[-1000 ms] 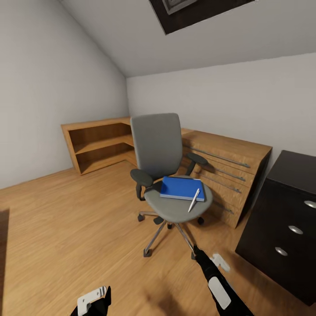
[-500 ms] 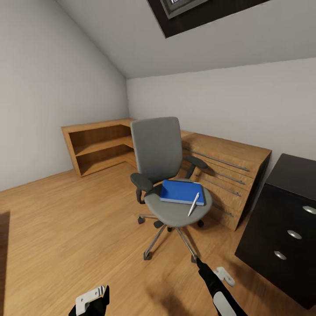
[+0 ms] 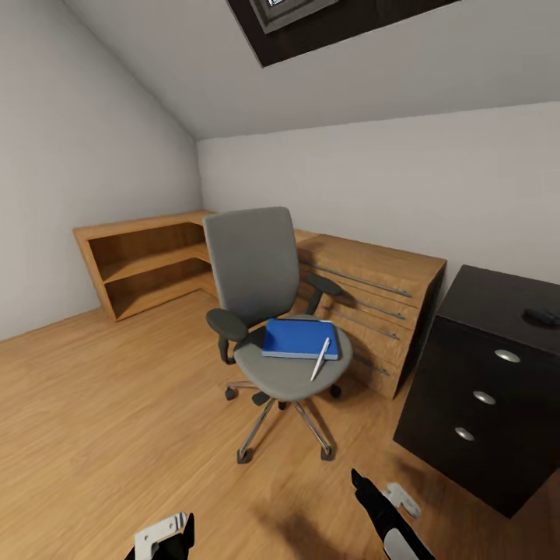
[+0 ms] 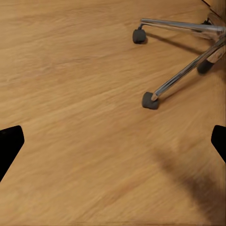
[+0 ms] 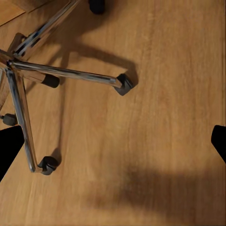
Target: In the bedroom, organize the workspace by keeping the computer under the desk, ensuring the monitor is on the desk, placing the keyboard on the desk next to the monitor, placing the mouse on the desk next to the keyboard, moving the folder from the swivel chair onto the desk next to the mouse, stacking the notebook on top of the folder with the pen on top of the notebook, and positioning the swivel chair next to the desk.
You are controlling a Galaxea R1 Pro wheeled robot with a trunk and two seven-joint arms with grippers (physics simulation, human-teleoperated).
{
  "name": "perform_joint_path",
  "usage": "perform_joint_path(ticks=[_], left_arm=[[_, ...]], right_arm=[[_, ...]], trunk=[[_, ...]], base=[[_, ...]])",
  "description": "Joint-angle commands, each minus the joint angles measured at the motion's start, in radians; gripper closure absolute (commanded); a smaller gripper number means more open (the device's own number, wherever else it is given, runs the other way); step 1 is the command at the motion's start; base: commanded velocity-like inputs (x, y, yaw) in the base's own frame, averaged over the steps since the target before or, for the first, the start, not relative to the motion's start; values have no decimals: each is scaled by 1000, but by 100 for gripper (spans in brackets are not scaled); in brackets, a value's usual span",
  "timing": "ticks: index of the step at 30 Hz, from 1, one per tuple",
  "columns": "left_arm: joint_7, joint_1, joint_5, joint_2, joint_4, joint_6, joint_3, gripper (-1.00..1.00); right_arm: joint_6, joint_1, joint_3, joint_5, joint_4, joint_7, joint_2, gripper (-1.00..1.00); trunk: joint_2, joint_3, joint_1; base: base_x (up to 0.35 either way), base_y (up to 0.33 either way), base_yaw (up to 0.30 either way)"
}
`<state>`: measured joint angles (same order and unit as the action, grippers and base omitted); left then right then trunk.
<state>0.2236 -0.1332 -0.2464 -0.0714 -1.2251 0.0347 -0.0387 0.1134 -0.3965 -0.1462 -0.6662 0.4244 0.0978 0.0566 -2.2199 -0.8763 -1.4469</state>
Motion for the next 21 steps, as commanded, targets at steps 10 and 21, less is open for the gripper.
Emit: perform_joint_path(ticks=[10, 21], left_arm=[[5, 0, -10, -1, 58, 4, -8, -100], [5, 0, -8, 1, 101, 5, -16, -100]], right_arm=[[23, -1, -4, -6, -67, 74, -29, -100], [63, -1, -4, 5, -79, 77, -31, -100]], trunk=[[0, -1, 0], [0, -1, 0]], base=[[0, 0, -268], [0, 0, -268]])
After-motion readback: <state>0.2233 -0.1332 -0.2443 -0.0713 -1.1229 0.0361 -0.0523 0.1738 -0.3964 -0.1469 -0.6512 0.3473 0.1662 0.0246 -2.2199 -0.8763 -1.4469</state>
